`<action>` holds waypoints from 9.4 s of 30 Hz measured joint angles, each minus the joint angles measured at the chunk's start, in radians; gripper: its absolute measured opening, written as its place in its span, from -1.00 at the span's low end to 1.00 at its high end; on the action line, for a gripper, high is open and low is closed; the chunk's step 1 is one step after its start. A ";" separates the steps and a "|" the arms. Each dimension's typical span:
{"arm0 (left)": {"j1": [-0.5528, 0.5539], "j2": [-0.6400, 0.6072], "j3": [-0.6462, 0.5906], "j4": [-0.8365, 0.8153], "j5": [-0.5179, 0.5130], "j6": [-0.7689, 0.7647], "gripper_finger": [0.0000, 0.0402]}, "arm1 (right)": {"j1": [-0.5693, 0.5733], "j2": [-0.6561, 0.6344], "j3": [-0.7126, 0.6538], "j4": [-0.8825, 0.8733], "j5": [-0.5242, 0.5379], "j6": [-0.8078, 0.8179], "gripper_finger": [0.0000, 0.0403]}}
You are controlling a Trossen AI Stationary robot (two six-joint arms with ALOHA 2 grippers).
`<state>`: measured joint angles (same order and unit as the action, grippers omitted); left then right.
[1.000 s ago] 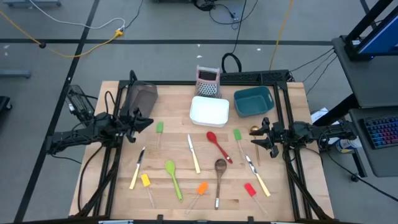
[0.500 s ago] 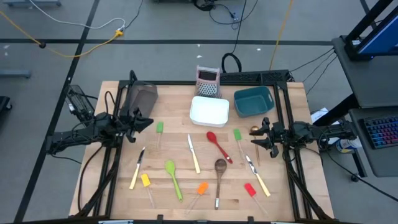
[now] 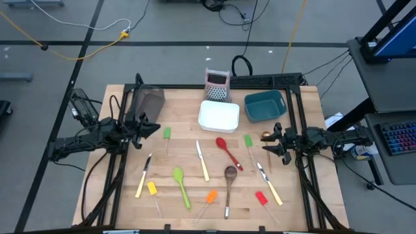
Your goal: Pick & Place Kitchen Items
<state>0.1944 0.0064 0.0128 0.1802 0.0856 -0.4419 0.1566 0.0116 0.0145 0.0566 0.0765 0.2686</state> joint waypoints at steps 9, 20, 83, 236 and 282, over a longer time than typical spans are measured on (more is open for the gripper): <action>0.000 0.000 0.000 0.000 0.000 0.000 -0.87 | 0.000 0.000 0.000 0.000 0.000 0.000 -0.21; 0.000 0.000 0.000 0.000 0.000 0.000 -0.87 | 0.000 0.000 0.000 0.000 0.000 0.000 -0.21; 0.000 0.000 0.000 0.000 0.000 0.000 -0.87 | 0.000 0.000 0.000 0.000 0.000 0.000 -0.21; -0.388 0.966 0.670 -0.151 -0.311 0.223 -0.23 | -0.064 1.063 0.433 0.698 0.078 -0.202 0.22; -0.495 1.372 0.772 -0.883 -0.077 -0.766 -0.23 | -0.064 1.096 0.432 0.659 0.079 -0.202 0.14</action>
<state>-0.3007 1.3781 0.7853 -0.7027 0.0091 -1.2077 0.0929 1.1080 0.4469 0.7155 0.1551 0.0668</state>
